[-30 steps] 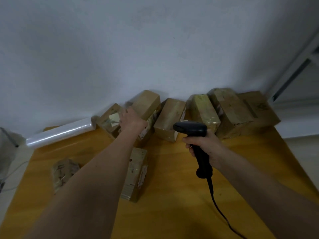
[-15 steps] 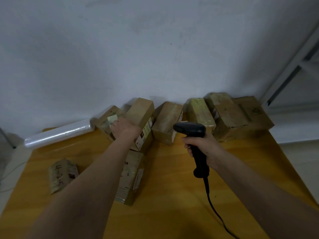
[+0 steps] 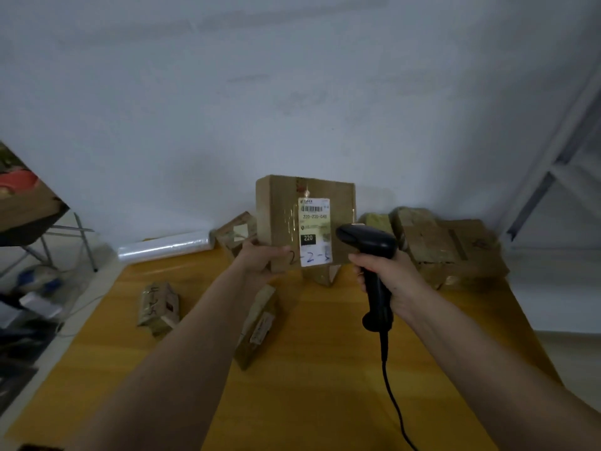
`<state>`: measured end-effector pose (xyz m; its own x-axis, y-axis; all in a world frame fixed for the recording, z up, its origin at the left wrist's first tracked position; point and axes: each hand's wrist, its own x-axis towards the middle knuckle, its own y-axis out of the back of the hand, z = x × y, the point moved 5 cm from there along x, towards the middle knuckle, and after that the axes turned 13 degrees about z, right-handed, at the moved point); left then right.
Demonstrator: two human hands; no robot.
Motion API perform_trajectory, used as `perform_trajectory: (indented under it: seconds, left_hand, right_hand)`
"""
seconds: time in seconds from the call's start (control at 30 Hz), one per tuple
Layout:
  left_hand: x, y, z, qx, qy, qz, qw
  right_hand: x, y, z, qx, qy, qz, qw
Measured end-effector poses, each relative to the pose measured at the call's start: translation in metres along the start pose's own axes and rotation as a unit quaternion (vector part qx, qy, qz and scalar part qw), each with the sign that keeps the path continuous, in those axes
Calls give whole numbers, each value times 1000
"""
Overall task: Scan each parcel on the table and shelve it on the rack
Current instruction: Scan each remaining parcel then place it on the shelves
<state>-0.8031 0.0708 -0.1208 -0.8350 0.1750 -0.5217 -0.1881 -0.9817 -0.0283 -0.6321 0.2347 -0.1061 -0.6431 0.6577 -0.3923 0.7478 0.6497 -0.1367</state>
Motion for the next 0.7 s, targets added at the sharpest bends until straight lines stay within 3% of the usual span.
perform_trajectory:
  seconds: [0.1, 0.33, 0.7]
  left_hand:
    - [-23, -19, -24, -76, 54, -32, 995]
    - [-51, -41, -48, -158, 84, -81, 981]
    - [-72, -59, -51, -140, 71, -96, 983]
  right_hand:
    - [-16, 21, -15, -31, 37, -6, 999]
    - [-46, 67, -29, -58, 79, 18, 995]
    - [-68, 101, -35, -82, 111, 49, 989]
